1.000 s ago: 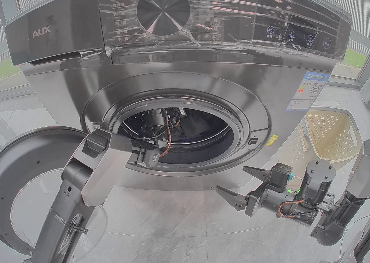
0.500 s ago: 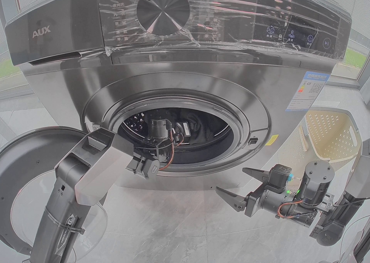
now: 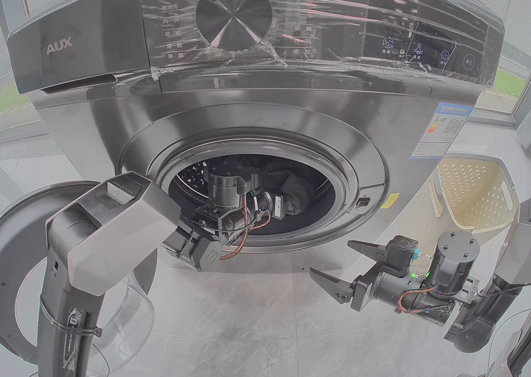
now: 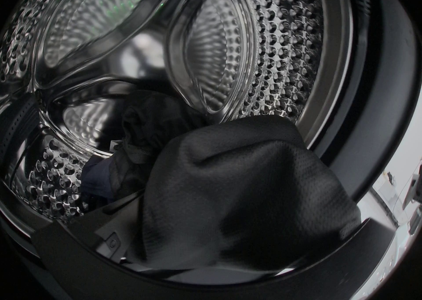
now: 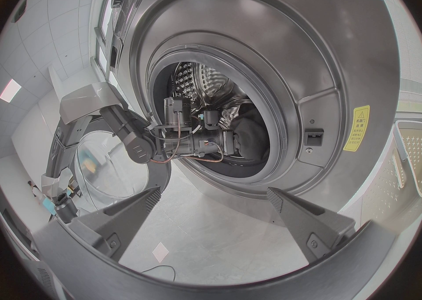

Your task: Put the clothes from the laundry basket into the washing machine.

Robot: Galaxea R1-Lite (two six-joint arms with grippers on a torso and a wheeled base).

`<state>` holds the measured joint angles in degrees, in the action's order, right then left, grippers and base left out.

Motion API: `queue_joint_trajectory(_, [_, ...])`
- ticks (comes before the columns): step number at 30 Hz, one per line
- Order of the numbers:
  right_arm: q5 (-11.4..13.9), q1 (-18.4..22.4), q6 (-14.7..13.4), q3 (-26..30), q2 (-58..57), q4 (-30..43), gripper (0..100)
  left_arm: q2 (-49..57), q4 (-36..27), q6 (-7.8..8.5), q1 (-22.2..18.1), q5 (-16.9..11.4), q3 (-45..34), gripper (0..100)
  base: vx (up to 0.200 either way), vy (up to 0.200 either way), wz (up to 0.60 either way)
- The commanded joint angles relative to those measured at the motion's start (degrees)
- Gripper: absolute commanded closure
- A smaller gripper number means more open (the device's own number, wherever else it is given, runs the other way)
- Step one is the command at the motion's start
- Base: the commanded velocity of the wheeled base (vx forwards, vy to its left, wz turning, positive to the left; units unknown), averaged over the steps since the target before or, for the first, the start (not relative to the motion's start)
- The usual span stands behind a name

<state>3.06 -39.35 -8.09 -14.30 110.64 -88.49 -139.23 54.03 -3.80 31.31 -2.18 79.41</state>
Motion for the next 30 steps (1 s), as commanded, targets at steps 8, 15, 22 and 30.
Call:
queue_joint_trajectory(8, [0.0, 0.0, 0.0, -0.1, 0.0, 0.0, 0, 5.6, 0.1, 2.05, 0.2, -1.4, -9.4, 0, 0.0, 0.0, 0.0])
queue_joint_trajectory(15, [0.0, 0.1, 0.0, -0.1, -0.2, 0.0, 0, 9.9, 0.9, 0.64, 0.5, -8.3, -11.6, 0, 0.0, 0.0, 0.0])
queue_joint_trajectory(22, [0.0, 0.1, 0.0, -0.3, -0.3, 0.0, 0, 10.0, 2.3, -4.55, 0.9, -10.1, -10.2, 0, 0.0, 0.0, 0.0])
queue_joint_trajectory(30, [0.0, 0.2, 0.0, -0.4, -0.3, 0.0, 0, 10.3, 0.6, -1.47, 0.3, -8.6, -16.7, 0, 0.0, 0.0, 0.0])
